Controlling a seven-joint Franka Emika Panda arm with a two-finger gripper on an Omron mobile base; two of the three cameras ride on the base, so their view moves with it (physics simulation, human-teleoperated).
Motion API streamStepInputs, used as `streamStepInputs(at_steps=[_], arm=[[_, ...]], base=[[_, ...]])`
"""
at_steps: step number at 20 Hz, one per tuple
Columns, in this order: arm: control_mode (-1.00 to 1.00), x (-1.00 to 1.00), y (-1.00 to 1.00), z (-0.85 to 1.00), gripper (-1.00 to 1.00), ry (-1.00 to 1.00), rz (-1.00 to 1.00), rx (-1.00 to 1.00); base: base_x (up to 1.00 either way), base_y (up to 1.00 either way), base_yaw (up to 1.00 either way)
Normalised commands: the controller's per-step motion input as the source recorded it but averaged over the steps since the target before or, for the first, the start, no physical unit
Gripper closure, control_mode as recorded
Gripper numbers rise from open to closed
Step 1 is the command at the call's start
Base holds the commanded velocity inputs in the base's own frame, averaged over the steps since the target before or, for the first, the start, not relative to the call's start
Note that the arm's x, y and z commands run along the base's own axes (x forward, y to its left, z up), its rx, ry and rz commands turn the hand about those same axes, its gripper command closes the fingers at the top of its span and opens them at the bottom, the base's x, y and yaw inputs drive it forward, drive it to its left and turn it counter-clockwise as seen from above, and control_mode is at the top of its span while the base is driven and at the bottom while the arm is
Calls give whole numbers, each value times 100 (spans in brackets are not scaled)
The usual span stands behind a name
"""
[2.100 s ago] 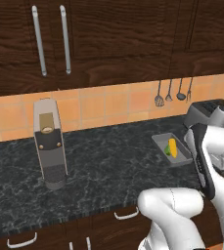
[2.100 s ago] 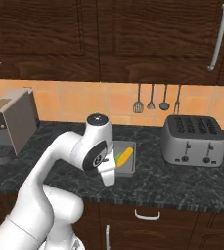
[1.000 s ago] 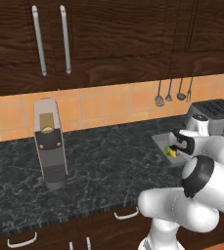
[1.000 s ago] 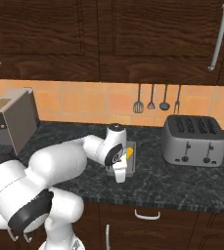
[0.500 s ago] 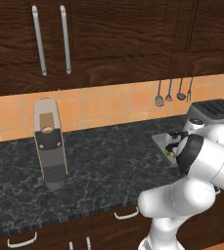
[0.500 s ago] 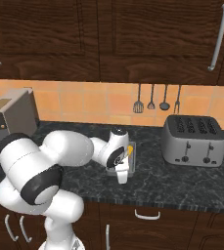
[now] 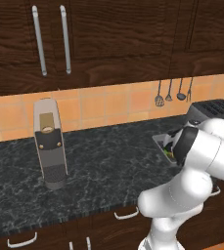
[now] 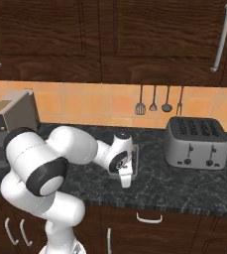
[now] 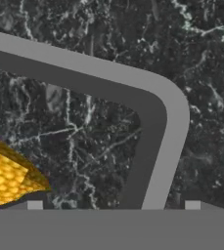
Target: Take the meat container that has the fish and place it on the second highest rack of the freezer. Then take the vegetable container that has the lemon wedge and corn and place it on the highest rack of the freezer.
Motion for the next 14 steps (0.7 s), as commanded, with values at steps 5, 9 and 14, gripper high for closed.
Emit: streamStepInputs(at_steps=[5, 9, 14], arm=[[-100, 0, 0, -3, -100, 0, 0, 0], [-100, 0, 0, 0, -100, 0, 0, 0], [-100, 0, 0, 0, 100, 0, 0, 0]], base=[[0, 0, 0], [0, 0, 0], [0, 0, 0]])
